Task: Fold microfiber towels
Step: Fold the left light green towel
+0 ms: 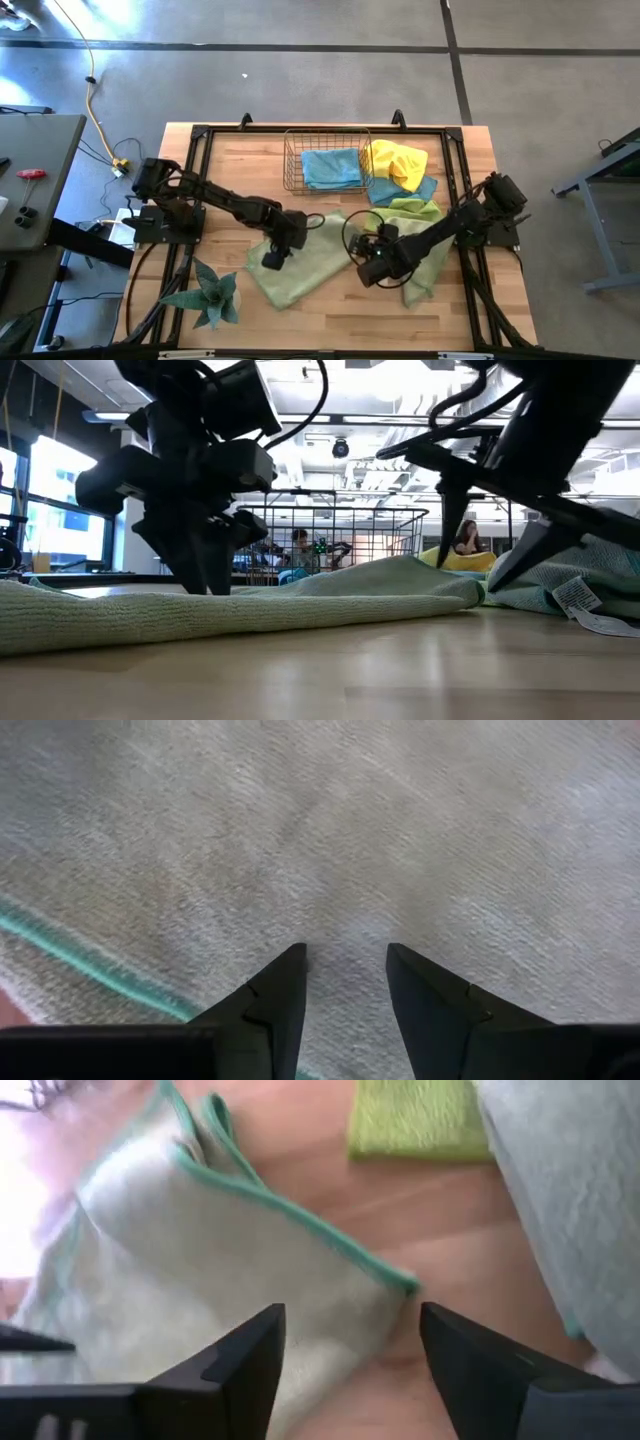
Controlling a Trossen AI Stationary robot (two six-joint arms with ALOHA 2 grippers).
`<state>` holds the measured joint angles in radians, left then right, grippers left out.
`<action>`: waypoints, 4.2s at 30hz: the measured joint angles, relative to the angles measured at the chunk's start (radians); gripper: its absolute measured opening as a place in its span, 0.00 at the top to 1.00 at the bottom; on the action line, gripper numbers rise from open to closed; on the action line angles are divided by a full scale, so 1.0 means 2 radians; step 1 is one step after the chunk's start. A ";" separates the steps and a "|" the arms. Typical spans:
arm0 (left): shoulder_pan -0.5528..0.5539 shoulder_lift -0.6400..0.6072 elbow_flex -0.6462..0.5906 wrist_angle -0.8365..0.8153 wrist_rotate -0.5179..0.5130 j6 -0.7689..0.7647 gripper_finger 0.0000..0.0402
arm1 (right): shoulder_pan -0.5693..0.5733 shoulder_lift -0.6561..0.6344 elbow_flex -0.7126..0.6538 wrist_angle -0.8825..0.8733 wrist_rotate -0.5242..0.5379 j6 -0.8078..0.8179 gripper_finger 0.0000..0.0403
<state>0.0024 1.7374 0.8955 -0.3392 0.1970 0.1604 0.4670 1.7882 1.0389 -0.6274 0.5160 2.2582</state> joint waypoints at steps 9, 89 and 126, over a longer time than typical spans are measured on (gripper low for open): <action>-0.009 0.000 0.000 -0.003 0.000 0.001 0.68 | -0.012 0.000 -0.030 0.063 0.000 0.006 0.36; -0.088 -0.433 0.002 -0.009 -0.075 -0.307 0.67 | -0.045 0.205 0.247 0.326 -0.038 -0.465 1.00; -0.111 -0.454 0.002 -0.092 -0.106 -0.289 0.68 | -0.016 0.307 0.381 0.293 -0.136 -0.449 0.71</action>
<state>-0.2199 0.8303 0.8994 -0.5222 -0.0148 -0.4178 0.4358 2.4012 1.8008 -0.0416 0.2436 1.3609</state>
